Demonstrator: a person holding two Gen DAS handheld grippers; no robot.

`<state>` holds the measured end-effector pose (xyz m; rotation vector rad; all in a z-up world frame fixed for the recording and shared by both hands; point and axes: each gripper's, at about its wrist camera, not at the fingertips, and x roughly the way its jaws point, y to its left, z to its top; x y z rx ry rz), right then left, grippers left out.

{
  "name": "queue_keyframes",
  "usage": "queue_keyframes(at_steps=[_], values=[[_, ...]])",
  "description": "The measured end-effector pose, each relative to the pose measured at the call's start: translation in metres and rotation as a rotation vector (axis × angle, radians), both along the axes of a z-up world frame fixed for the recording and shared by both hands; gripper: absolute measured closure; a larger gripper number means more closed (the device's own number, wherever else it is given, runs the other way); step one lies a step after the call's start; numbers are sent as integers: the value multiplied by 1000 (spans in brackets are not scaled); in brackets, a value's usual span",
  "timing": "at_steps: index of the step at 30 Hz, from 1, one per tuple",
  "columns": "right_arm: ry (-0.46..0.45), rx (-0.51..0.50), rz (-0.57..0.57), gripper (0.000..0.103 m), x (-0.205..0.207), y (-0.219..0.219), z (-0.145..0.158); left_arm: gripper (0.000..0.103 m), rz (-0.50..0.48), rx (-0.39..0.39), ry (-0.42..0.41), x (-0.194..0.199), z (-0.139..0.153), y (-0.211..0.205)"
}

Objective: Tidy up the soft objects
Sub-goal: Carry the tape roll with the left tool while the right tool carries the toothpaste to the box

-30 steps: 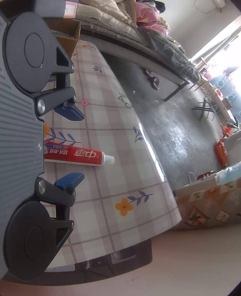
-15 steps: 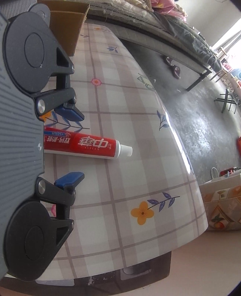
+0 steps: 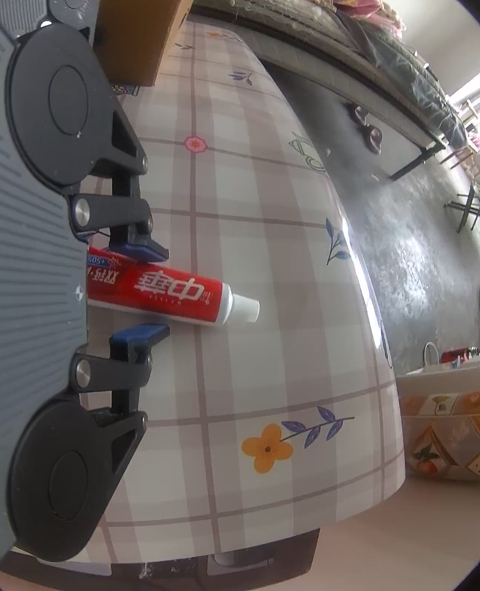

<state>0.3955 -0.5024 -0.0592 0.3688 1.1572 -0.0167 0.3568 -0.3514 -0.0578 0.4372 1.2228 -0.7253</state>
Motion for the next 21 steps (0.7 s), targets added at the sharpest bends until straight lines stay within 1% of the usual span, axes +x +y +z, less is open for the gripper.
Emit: queue_keyframes(at_steps=[5, 8, 14, 18, 21], values=[[-47, 15, -6, 70, -12, -7, 1, 92, -11, -15, -18, -5, 4, 0], [-93, 52, -27, 71, -26, -16, 11, 92, -11, -53, -25, -11, 15, 2], [-234, 91, -66, 71, -70, -32, 48, 92, -14, -124, -79, -27, 52, 8], [-329, 73, -97, 71, -106, -36, 82, 92, -20, -163, -119, -46, 80, 18], [-397, 87, -112, 71, -139, -36, 108, 92, -21, -195, -149, -63, 103, 33]])
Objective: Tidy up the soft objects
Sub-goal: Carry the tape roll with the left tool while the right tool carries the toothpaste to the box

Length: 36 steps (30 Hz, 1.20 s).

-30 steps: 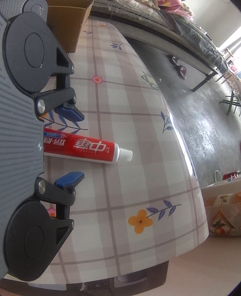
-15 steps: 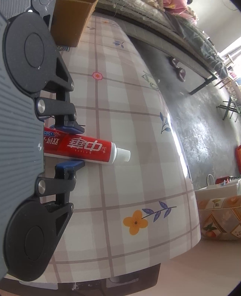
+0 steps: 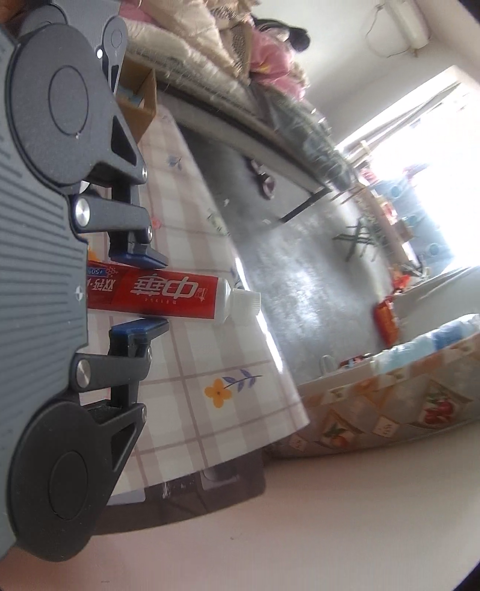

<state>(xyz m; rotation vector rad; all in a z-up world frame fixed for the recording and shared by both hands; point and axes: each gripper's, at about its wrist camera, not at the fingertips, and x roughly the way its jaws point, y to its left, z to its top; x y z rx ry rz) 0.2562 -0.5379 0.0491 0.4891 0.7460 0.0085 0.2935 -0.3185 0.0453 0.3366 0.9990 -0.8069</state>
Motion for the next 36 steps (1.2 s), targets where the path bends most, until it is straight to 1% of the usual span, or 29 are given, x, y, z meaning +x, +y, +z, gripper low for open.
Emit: queue_keyframes(at_steps=[4, 9, 16, 18, 22, 26, 29, 31, 33, 36], values=[[-96, -7, 8, 72, -47, 10, 38, 92, 21, -52, -51, -29, 38, 34], [-221, -20, 48, 72, -110, 38, 86, 92, 73, -130, -131, -72, 87, 97], [-398, -66, 150, 72, -189, 107, 156, 92, 151, -252, -255, -141, 149, 200], [-437, -73, 192, 72, -206, 130, 173, 92, 172, -283, -288, -160, 161, 226], [-505, -70, 293, 72, -233, 179, 198, 92, 211, -312, -351, -197, 178, 269], [-543, -34, 409, 72, -249, 224, 209, 92, 242, -324, -383, -220, 178, 298], [-533, -15, 480, 72, -243, 257, 202, 92, 261, -312, -365, -221, 164, 309], [-495, 18, 522, 72, -227, 275, 187, 92, 269, -297, -322, -211, 145, 312], [-444, 49, 543, 72, -205, 291, 167, 92, 286, -290, -262, -197, 123, 317], [-334, 103, 550, 72, -164, 307, 129, 92, 311, -288, -169, -161, 83, 318]])
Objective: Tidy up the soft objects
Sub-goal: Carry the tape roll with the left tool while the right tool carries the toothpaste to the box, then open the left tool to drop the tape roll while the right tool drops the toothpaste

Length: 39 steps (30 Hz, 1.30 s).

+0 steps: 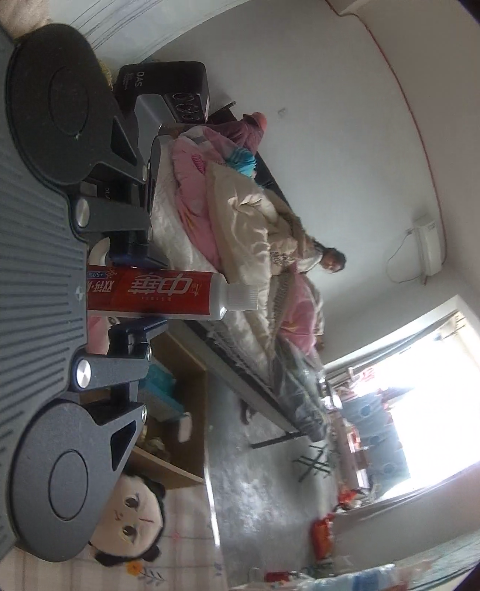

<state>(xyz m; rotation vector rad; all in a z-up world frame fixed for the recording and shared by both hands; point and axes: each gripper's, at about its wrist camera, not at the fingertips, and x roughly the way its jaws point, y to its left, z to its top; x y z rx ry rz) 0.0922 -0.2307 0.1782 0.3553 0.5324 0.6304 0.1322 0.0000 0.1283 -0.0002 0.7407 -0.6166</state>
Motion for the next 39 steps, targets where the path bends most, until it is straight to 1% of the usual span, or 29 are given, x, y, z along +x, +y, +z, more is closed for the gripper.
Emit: queue_keyframes(at_steps=[2, 6, 9, 12, 15, 19, 25, 28, 33, 35, 37, 39], values=[[75, -15, -14, 72, 31, 6, -25, 92, 6, 2, 51, 24, -25, -1], [196, -83, -45, 72, 80, 12, -68, 92, 25, 11, 136, 62, -68, 2], [242, -145, -66, 72, 103, 19, -91, 92, 34, 20, 196, 91, -96, -6], [272, -199, -75, 72, 121, 28, -106, 92, 34, 47, 246, 104, -116, -14], [300, -269, -70, 72, 141, 35, -116, 92, 38, 78, 269, 119, -131, -20], [326, -384, -41, 72, 158, 48, -124, 92, 51, 100, 304, 136, -146, -24], [389, -535, 12, 72, 180, 67, -135, 92, 51, 141, 353, 148, -166, -31], [434, -572, 33, 72, 187, 69, -140, 92, 47, 144, 378, 151, -174, -32], [517, -587, 93, 72, 193, 70, -138, 92, 36, 165, 397, 154, -183, -35], [538, -621, 115, 72, 198, 75, -139, 92, 39, 172, 398, 158, -187, -36], [546, -675, 113, 72, 202, 82, -144, 91, 46, 177, 406, 161, -192, -36], [551, -691, 114, 72, 208, 87, -145, 91, 47, 178, 412, 163, -195, -35]])
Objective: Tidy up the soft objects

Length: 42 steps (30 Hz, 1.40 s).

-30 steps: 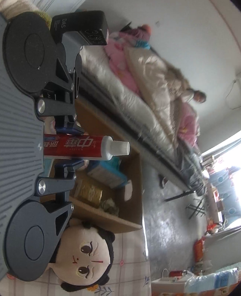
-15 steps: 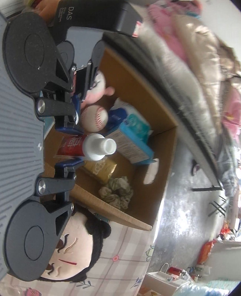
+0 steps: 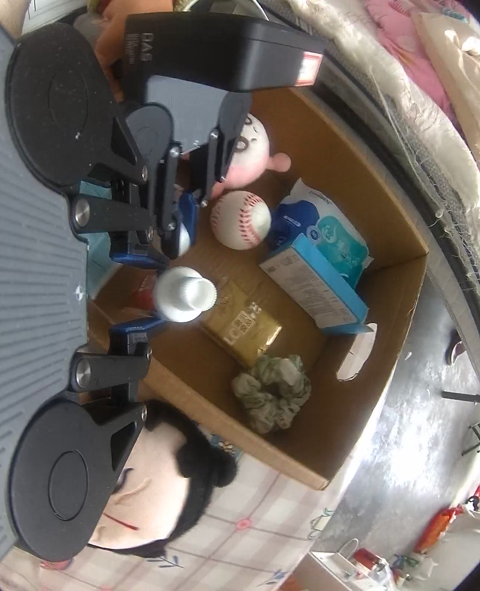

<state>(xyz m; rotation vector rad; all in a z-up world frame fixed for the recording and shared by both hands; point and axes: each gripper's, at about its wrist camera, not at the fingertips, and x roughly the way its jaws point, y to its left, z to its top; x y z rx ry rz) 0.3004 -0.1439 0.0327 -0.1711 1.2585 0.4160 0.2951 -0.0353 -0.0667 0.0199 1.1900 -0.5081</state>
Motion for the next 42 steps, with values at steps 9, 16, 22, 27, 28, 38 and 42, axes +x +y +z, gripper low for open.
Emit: queue_keyframes(at_steps=[9, 16, 22, 27, 28, 38, 42], values=[[14, -104, -2, 72, 28, 17, -10, 65, -7, -7, -7, 2, 4, 1], [13, -164, -44, 70, 46, 17, -21, 46, 12, -21, -61, -3, 16, 4], [-2, -240, -50, 71, 55, 24, -28, 44, 11, -28, -75, -4, 20, 4], [-16, -255, -43, 71, 55, 27, -28, 44, 21, -42, -77, -5, 22, 7], [-23, -243, -40, 71, 54, 27, -25, 44, 21, -43, -79, -6, 22, 7], [-129, 4, -73, 64, 28, 11, 24, 33, 15, -42, -160, -20, 39, 12], [-254, 74, -100, 49, -7, -11, 54, 26, 14, -37, -202, -31, 52, 13]])
